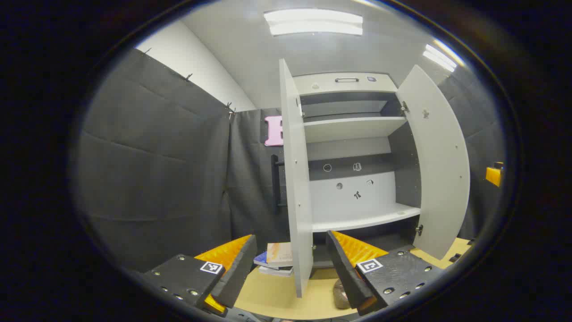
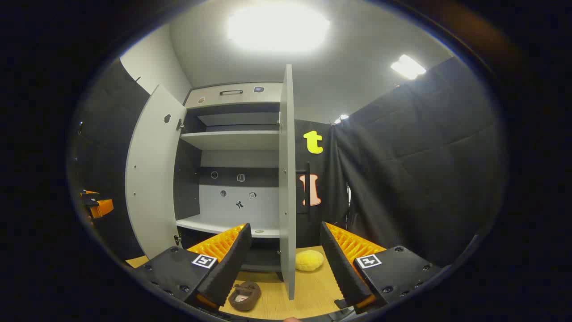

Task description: Grab one shoe with the right hand and put it into the shoe cabinet, grab the other shoe with the left hand and put it into the shoe cabinet; then close the right door with the right hand and the left door with the left hand.

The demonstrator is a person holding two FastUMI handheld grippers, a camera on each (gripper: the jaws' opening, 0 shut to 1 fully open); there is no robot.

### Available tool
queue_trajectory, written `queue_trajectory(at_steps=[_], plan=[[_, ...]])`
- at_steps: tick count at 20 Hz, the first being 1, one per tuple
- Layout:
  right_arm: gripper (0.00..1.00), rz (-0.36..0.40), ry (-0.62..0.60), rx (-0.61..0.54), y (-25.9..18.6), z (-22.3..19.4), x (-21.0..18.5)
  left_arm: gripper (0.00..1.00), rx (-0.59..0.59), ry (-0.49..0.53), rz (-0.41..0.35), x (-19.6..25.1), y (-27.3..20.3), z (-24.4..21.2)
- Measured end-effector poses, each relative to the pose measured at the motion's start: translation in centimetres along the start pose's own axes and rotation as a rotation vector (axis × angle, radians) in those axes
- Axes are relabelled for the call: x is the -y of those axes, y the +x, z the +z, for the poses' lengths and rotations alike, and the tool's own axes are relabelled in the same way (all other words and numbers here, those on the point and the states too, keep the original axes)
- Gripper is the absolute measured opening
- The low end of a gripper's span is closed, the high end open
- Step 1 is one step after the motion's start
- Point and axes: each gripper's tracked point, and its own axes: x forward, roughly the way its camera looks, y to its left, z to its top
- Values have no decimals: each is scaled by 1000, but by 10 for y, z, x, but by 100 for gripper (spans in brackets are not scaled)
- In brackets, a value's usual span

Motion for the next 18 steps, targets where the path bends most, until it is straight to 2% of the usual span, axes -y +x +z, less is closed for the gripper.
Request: queue_trajectory(at_steps=[7, 18], plan=[[97, -3, 21, 8, 2, -2, 9, 99, 3, 8, 9, 4, -5, 2], [97, 32, 22, -6, 11, -13, 11, 99, 4, 23, 17, 14, -7, 1]])
